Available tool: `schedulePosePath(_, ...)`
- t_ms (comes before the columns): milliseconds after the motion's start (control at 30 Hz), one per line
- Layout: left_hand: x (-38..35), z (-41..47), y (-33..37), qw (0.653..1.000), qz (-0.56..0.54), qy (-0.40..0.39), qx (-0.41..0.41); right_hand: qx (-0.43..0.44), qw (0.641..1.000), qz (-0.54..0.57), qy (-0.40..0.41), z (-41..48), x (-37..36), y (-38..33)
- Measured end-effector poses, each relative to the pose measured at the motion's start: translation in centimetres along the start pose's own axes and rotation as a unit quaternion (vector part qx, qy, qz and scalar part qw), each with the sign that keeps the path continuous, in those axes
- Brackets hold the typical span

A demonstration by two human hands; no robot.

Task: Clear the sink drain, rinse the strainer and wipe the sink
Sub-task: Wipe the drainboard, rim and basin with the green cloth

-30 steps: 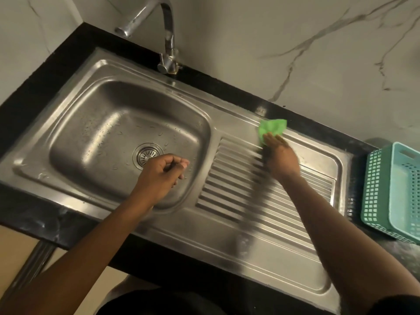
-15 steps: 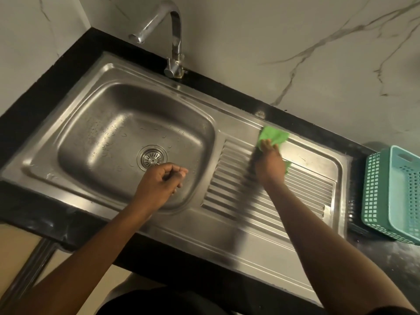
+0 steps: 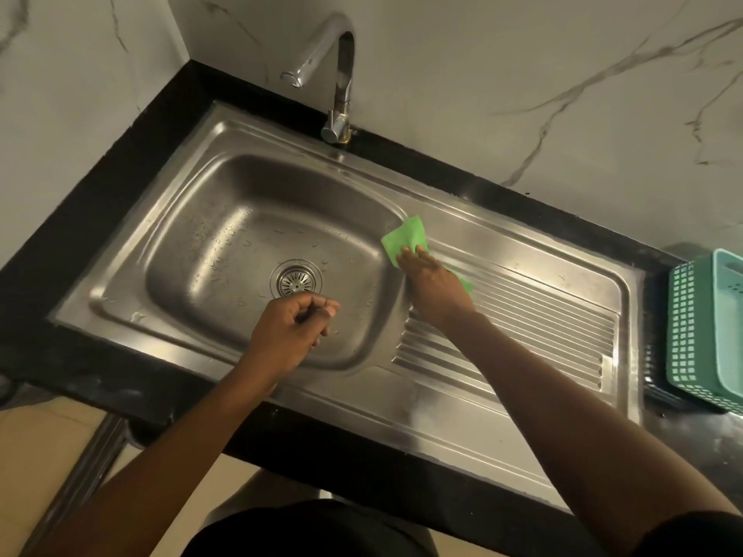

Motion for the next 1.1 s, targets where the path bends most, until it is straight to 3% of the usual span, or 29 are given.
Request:
schedulePosePath(567,1.3,-2.6,-1.1,0.997,0.044,-0.054,-0.039,-0.013,0.998,0.065,-0.01,-15.8,-9.2,-8.8)
schedulePosePath(867,2.5,-6.6,-0.9,0.998,0.052,-0.013,-0.041,0.087,0.992,0.086,-0.023,-20.2,-8.0,-7.6)
schedulePosePath(967,3.5,-7.9,-1.1,0.998,0.05,0.004,-0.033,0.07,0.994,0.084,0.013,-20.8,-5.3,-5.0)
schedulePosePath(1100,6.0,-9.3,-2.3,0.998,0.04,0.047,-0.019,0.064,0.991,0.115,-0.012,-21.4,-5.6,-4.8)
Point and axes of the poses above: each hand's wrist, its own z-axis towards the middle knuckle, its own x-axis out of the back of the hand, y = z × x, the point moved 9 cm from there along z, towards the middle knuckle, and after that the axes turned 14 degrees about z, right-handed, at the moved point
